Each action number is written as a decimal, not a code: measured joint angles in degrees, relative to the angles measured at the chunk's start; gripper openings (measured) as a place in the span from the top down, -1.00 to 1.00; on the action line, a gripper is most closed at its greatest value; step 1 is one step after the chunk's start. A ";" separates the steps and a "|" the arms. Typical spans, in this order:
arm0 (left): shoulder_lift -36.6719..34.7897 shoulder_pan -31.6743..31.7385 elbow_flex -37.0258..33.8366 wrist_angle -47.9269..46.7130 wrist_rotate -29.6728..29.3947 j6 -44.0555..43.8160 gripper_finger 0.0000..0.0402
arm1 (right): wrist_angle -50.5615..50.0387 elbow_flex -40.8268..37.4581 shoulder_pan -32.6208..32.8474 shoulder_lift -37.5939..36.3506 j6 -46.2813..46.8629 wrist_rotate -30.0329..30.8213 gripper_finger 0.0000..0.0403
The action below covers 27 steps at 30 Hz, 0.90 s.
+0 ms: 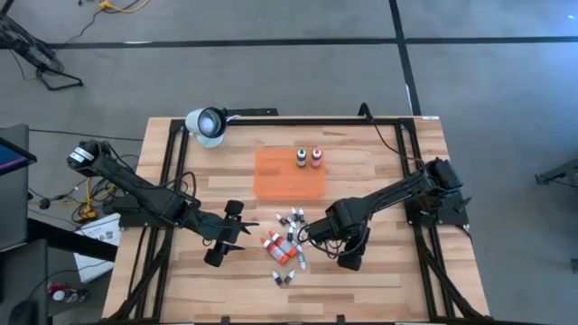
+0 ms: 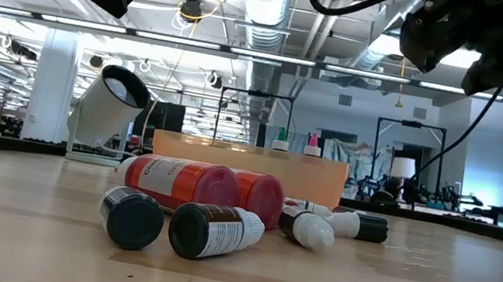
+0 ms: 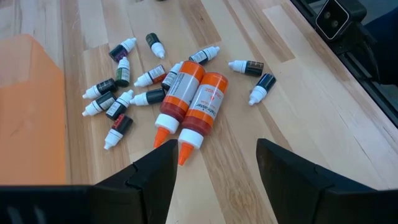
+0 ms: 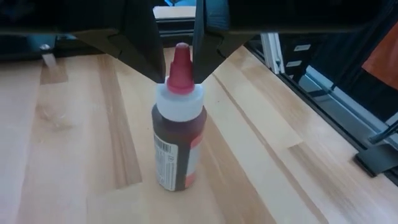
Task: Pick & Place food coloring
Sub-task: Put the big pink food coloring bottle into the orange bin
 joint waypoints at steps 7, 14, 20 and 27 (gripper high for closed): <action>0.00 0.01 0.00 0.12 0.01 -0.31 -0.06 | -3.59 6.10 0.07 -0.56 -0.03 6.66 0.62; 0.00 0.02 0.00 0.18 0.00 -0.83 -0.06 | -5.19 12.39 0.94 -0.71 -0.87 11.67 0.62; 0.00 0.02 0.00 0.27 0.00 -0.61 -0.06 | -3.07 12.92 7.16 -5.43 -0.78 26.16 0.62; 0.00 0.02 0.00 0.23 -1.46 -0.05 -0.06 | 3.86 8.54 24.22 -15.82 15.96 52.41 0.62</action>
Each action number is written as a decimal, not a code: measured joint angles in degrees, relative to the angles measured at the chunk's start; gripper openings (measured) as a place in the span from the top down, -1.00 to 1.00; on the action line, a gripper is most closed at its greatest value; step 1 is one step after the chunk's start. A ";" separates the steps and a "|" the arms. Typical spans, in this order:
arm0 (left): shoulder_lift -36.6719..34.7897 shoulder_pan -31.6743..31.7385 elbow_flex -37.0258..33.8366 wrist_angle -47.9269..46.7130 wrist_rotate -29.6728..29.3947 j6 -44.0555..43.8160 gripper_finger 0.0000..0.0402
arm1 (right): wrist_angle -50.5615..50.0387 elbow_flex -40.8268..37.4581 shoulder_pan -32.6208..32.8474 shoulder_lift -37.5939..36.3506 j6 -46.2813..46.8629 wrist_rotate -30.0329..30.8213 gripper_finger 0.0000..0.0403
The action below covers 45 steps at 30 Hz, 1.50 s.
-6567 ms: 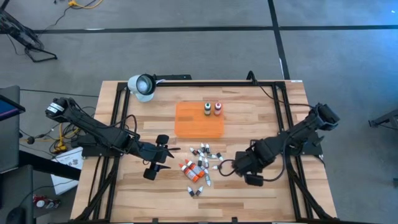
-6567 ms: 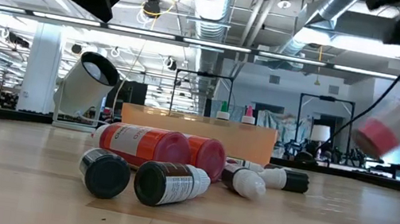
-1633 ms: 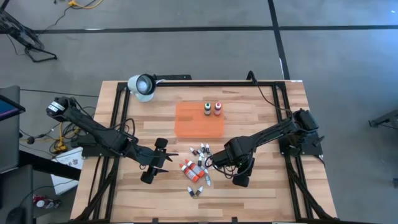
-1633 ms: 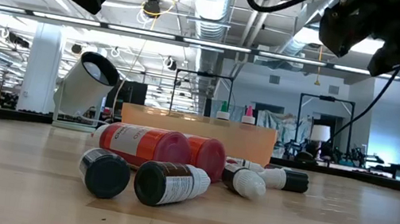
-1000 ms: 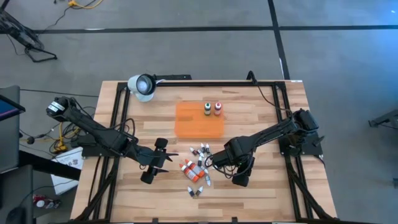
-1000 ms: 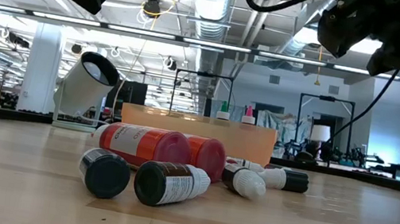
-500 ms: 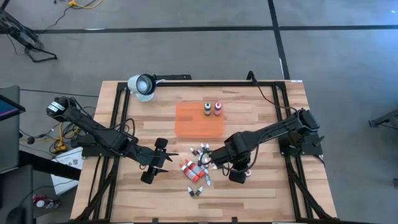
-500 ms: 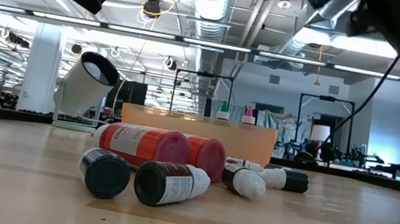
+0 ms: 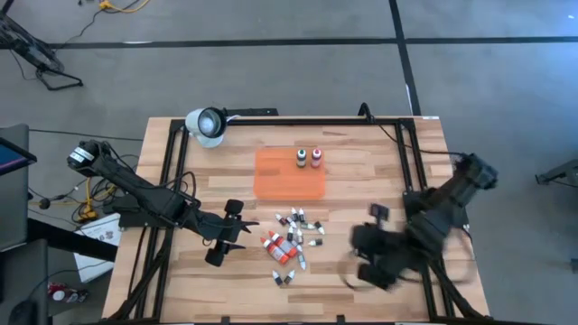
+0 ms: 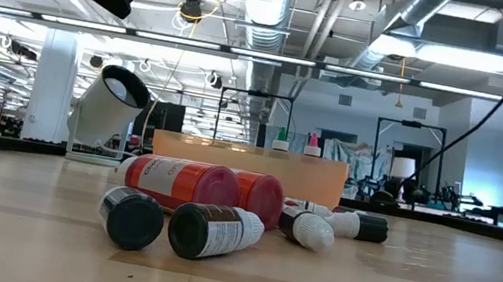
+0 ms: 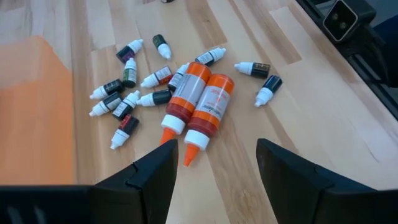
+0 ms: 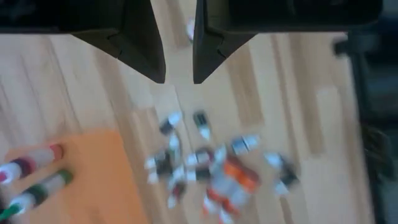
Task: Pick & Place food coloring
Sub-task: Put the big pink food coloring bottle into the orange bin
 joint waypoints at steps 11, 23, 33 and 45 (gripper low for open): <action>0.00 0.00 0.00 4.32 -1.36 3.80 -0.06 | 6.16 -15.36 16.57 2.61 28.89 11.91 0.62; -0.02 0.00 0.00 5.30 -2.84 3.69 -0.06 | 10.96 -24.13 23.50 11.03 56.85 18.10 0.57; -0.02 0.00 0.00 7.05 -3.06 3.98 -0.06 | 11.76 -24.19 21.52 19.57 61.04 18.12 0.08; 0.91 0.00 0.00 7.11 -3.04 3.68 -0.06 | 9.40 -24.18 21.26 20.00 64.07 17.68 -0.16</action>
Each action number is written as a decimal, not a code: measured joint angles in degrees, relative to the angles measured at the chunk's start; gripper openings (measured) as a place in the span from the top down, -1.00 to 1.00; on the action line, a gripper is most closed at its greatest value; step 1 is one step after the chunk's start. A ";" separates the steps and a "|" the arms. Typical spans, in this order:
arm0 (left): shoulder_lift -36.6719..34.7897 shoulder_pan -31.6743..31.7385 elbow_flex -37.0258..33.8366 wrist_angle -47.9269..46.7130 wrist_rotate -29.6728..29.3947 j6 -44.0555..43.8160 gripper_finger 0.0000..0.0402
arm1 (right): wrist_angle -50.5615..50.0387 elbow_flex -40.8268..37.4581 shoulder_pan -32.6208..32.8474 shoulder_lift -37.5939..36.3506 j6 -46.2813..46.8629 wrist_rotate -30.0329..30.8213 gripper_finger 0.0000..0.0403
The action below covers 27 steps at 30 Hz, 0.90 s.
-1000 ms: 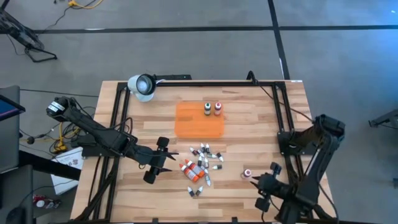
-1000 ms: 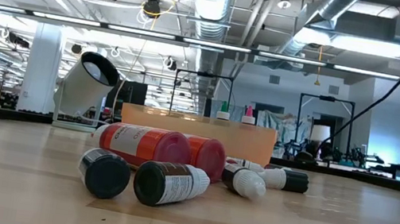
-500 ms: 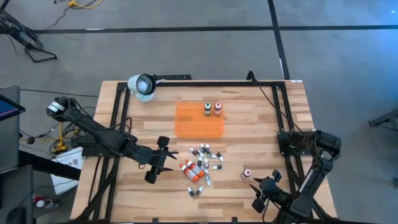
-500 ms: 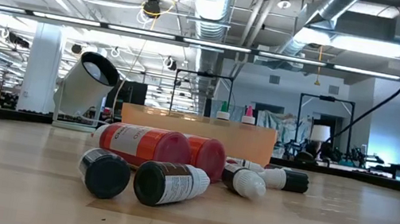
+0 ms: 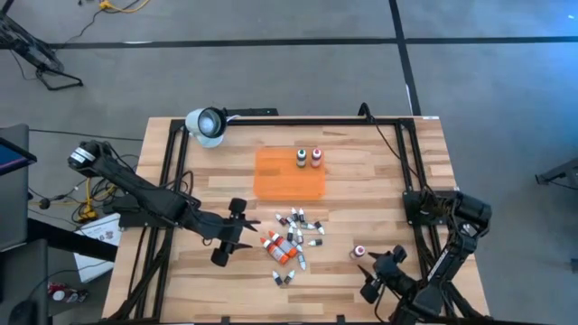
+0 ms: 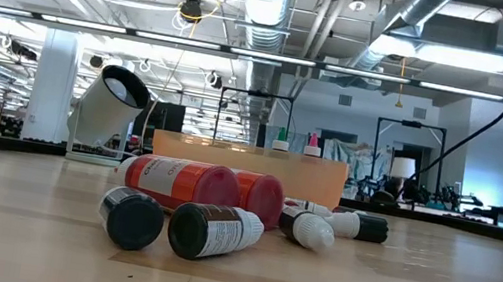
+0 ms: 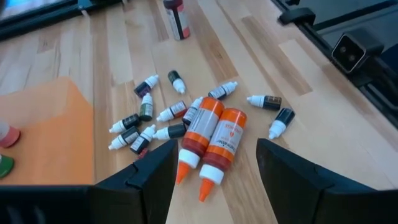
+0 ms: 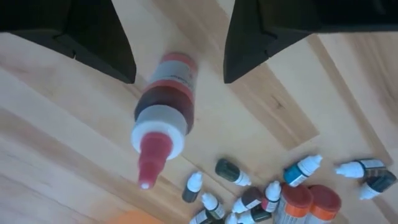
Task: Pick & Place food coloring
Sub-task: Put the big pink food coloring bottle into the orange bin
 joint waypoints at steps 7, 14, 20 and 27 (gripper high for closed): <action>5.21 0.02 0.02 0.61 0.15 0.10 -0.06 | -3.30 0.02 -0.91 0.00 -0.02 0.02 -0.09; 7.74 0.07 0.02 2.32 -0.02 0.52 -0.06 | -4.05 0.02 -2.03 -0.02 -0.29 2.81 -0.10; 7.65 0.07 0.02 3.87 0.19 1.51 -0.06 | -4.81 0.02 -2.84 -0.07 -0.08 3.48 -0.05; 7.65 0.04 0.02 3.65 0.17 1.49 -0.06 | -4.76 0.02 -3.44 -0.07 -0.08 5.06 0.08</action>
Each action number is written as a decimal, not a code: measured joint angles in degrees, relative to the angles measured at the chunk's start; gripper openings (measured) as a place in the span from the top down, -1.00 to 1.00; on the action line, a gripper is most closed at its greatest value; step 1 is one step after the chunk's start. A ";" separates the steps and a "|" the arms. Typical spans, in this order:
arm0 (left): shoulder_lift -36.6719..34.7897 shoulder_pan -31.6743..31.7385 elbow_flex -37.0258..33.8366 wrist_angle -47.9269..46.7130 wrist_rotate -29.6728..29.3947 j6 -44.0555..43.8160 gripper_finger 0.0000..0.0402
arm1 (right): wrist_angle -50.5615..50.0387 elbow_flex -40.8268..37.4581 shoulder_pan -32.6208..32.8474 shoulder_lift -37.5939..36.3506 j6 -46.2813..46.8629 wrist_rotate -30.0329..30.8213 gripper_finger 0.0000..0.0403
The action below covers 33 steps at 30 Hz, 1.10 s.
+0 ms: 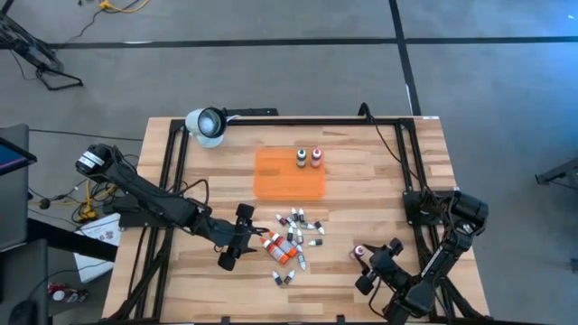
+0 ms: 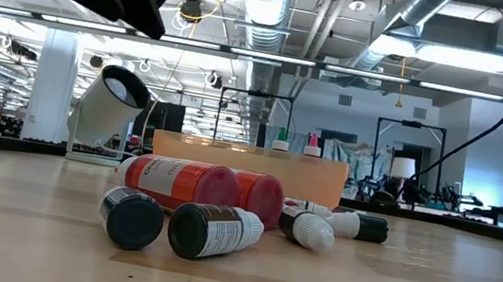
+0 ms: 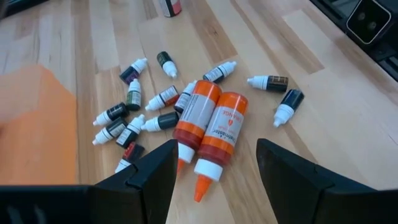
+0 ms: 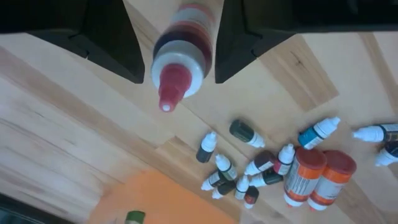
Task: Pick & Place food coloring
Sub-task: Put the big pink food coloring bottle into the orange bin
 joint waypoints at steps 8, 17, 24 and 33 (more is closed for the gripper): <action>0.00 0.00 0.00 -0.24 0.02 -0.02 -0.06 | 0.57 0.00 -0.12 -0.02 -0.43 -0.14 0.35; -0.02 0.00 0.00 -0.27 0.02 -0.04 -0.06 | 1.34 0.02 -0.16 -0.04 -1.90 -0.07 0.42; -0.02 0.00 0.00 -0.27 0.01 -0.04 -0.06 | 1.55 0.04 -0.40 -0.04 -1.97 -0.07 0.43; -0.04 0.00 0.00 -0.30 -0.04 -0.02 -0.06 | 1.90 0.02 -0.46 -0.04 -1.97 2.73 0.42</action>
